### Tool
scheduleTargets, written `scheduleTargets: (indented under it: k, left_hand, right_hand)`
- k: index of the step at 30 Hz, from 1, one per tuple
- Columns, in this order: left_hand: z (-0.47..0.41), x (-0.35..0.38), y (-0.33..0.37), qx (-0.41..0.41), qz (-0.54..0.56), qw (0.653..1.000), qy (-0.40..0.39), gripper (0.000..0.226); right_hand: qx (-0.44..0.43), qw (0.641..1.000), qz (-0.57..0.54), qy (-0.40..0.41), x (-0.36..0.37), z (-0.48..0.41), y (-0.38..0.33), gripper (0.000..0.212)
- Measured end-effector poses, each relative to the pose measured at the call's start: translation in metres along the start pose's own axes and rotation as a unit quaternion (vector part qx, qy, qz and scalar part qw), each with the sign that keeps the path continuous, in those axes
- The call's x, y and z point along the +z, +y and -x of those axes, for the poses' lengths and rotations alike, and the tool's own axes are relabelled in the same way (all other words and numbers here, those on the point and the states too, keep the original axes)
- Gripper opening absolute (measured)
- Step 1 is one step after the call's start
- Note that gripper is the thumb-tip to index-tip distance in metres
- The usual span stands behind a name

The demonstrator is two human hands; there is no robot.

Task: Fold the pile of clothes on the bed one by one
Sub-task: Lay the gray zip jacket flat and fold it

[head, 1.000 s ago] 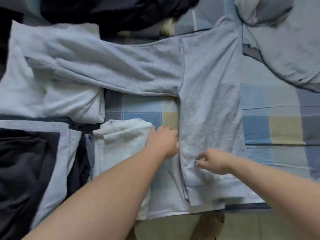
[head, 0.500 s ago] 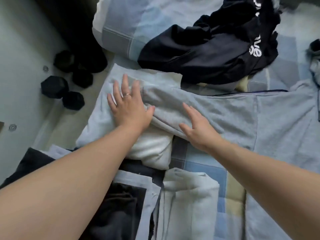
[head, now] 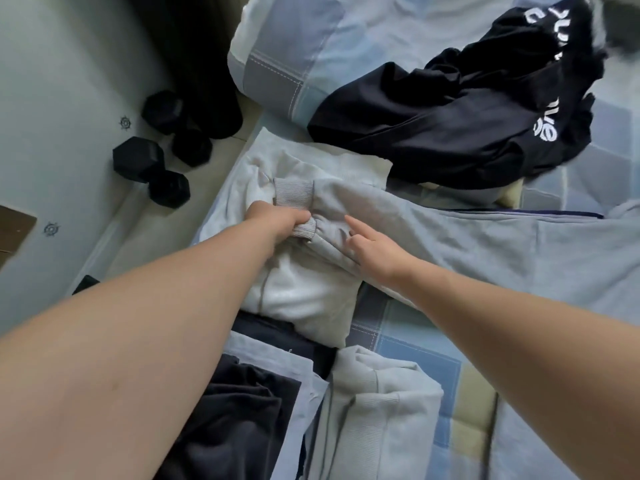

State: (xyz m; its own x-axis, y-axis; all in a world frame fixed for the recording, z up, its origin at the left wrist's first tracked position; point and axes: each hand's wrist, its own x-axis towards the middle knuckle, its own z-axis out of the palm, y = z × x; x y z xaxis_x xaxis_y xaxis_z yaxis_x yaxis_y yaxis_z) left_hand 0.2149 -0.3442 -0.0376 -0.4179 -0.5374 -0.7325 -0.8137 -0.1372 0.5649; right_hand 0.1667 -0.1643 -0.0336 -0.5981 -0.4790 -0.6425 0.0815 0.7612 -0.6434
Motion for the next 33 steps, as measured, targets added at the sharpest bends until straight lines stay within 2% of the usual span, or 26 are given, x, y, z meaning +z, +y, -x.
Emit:
scheduleTargets:
  k: [2,3,6,8,10,13,19,26,29,33]
  left_hand:
    - [0.017,0.003,0.007,-0.031,0.020,0.999,-0.020,0.049]
    - [0.028,0.008,0.012,-0.021,0.021,0.999,-0.018,0.045]
    - [0.072,0.032,0.034,0.092,0.019,0.996,-0.002,0.032]
    - [0.113,0.066,0.052,0.143,0.021,0.989,-0.031,0.025]
    - [0.156,0.113,0.068,0.155,0.021,0.984,-0.080,0.021]
    - [0.224,0.198,0.085,0.181,0.007,0.977,-0.115,0.016]
    - [0.353,0.371,0.095,0.205,-0.003,0.962,-0.179,0.020]
    - [0.432,0.521,0.088,0.210,-0.004,0.946,-0.246,0.012]
    - [0.444,0.555,0.083,0.196,-0.005,0.942,-0.274,0.014]
    - [0.428,0.552,0.074,0.155,0.020,0.943,-0.294,0.022]
  right_hand:
    - [-0.006,0.999,-0.033,0.009,-0.012,0.014,0.004,0.056]
    - [-0.011,0.998,-0.051,0.020,-0.019,0.023,0.007,0.055]
    - [-0.022,0.989,-0.134,0.060,-0.050,0.057,0.019,0.051]
    - [-0.009,0.968,-0.240,0.077,-0.082,0.085,0.032,0.045]
    - [0.012,0.931,-0.358,0.075,-0.119,0.121,0.052,0.039]
    - [0.006,0.900,-0.430,0.067,-0.179,0.179,0.103,0.047]
    - [0.007,0.862,-0.501,0.071,-0.289,0.288,0.237,0.055]
    - [0.036,0.816,-0.559,0.144,-0.361,0.367,0.339,0.052]
    - [0.039,0.810,-0.564,0.155,-0.379,0.380,0.368,0.053]
    - [0.046,0.822,-0.549,0.147,-0.376,0.369,0.382,0.051]
